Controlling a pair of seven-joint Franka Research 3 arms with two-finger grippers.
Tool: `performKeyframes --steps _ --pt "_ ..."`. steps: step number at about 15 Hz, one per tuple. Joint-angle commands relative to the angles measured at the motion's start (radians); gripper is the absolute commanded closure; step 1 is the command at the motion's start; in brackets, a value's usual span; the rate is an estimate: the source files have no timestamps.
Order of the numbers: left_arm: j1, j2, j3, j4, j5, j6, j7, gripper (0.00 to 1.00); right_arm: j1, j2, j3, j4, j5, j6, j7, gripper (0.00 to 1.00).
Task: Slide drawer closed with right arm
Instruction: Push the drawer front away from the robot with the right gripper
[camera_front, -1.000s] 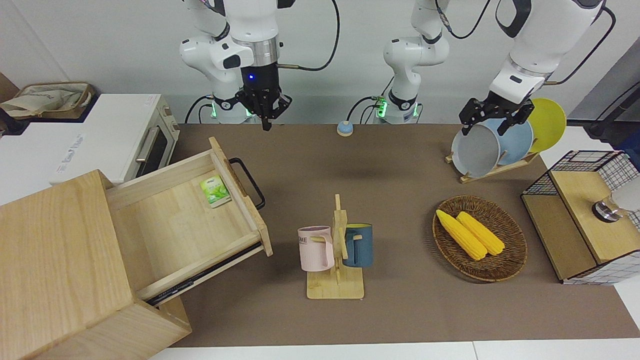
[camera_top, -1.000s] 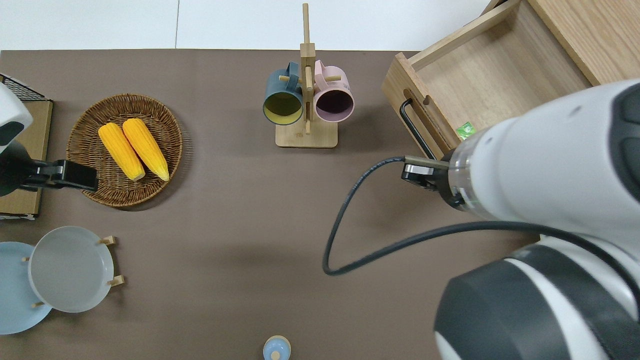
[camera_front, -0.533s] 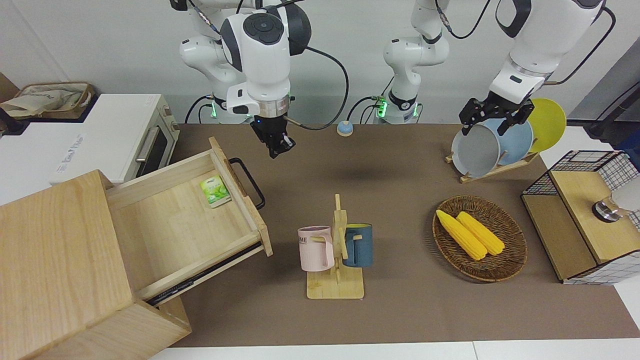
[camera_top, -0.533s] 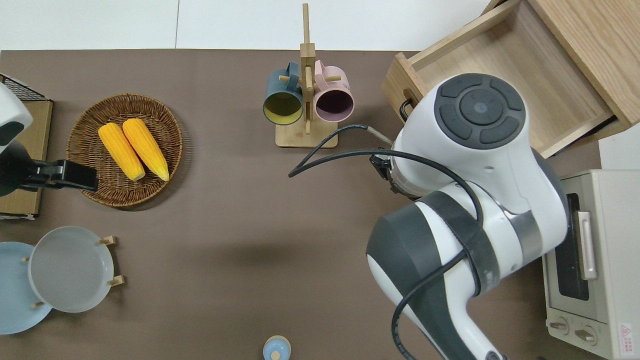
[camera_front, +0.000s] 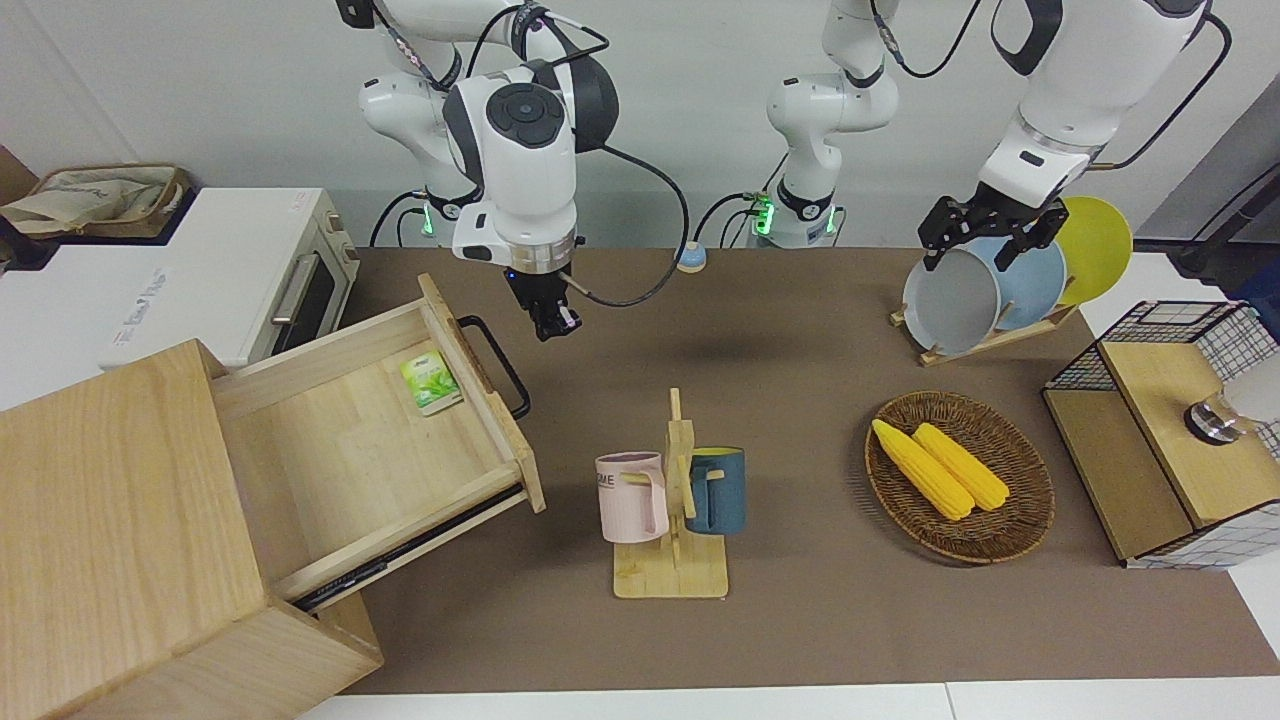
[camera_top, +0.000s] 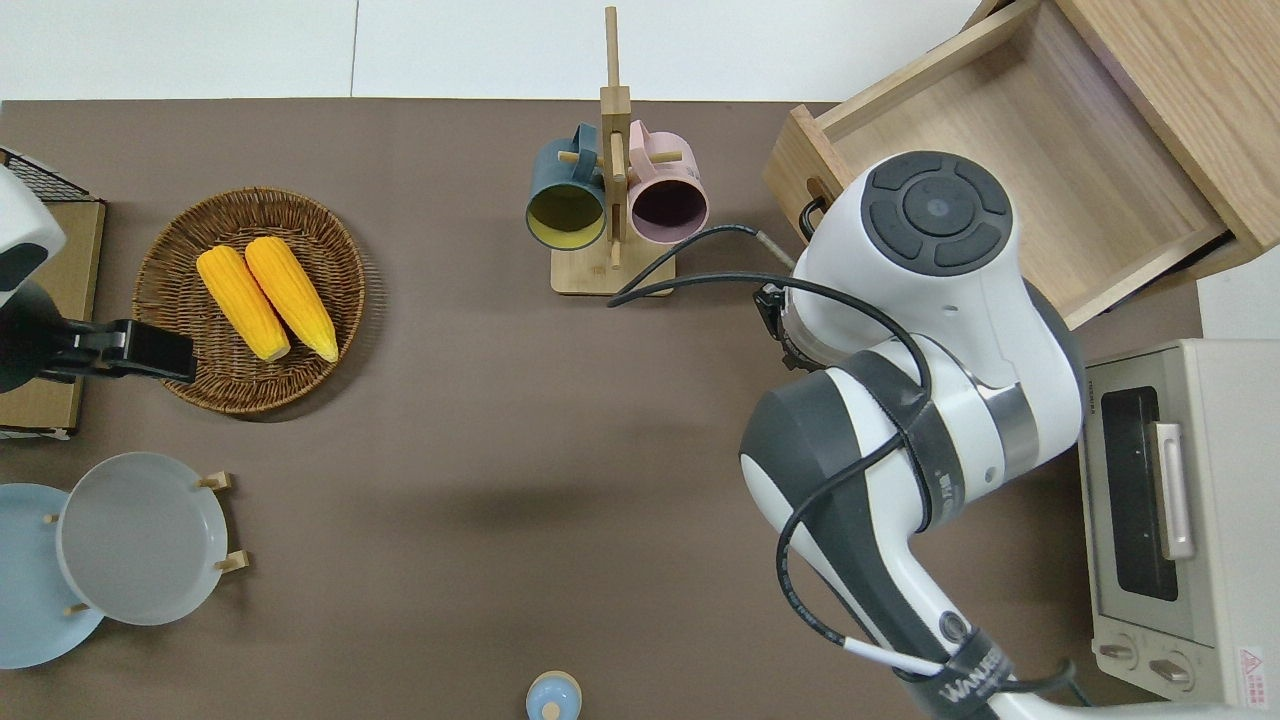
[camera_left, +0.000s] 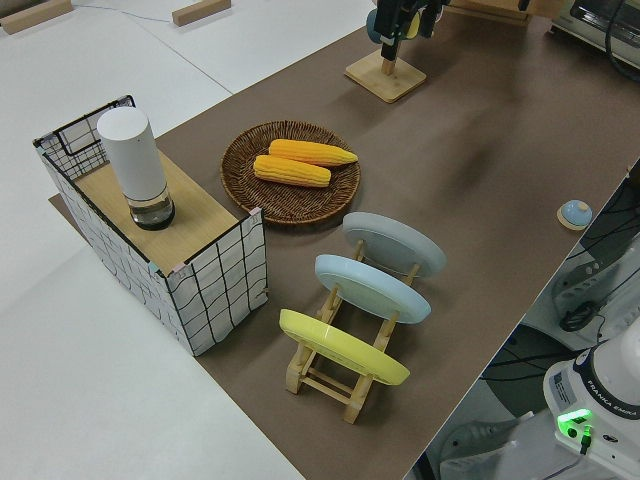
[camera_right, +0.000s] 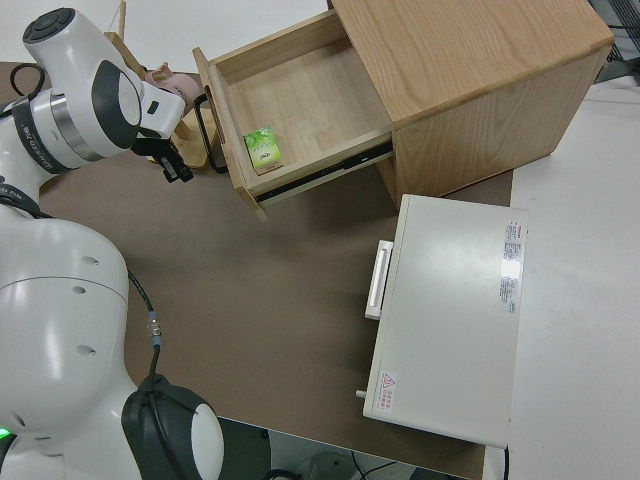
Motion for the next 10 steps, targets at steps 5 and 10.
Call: performKeyframes --steps 5,10 --pt "0.004 0.011 -0.006 0.026 0.017 -0.02 0.01 0.01 -0.053 0.032 0.007 -0.008 -0.006 0.109 0.034 1.0" --pt "0.004 0.011 -0.006 0.026 0.017 -0.02 0.01 0.01 -0.084 0.05 0.007 0.003 -0.007 0.128 0.034 1.0"
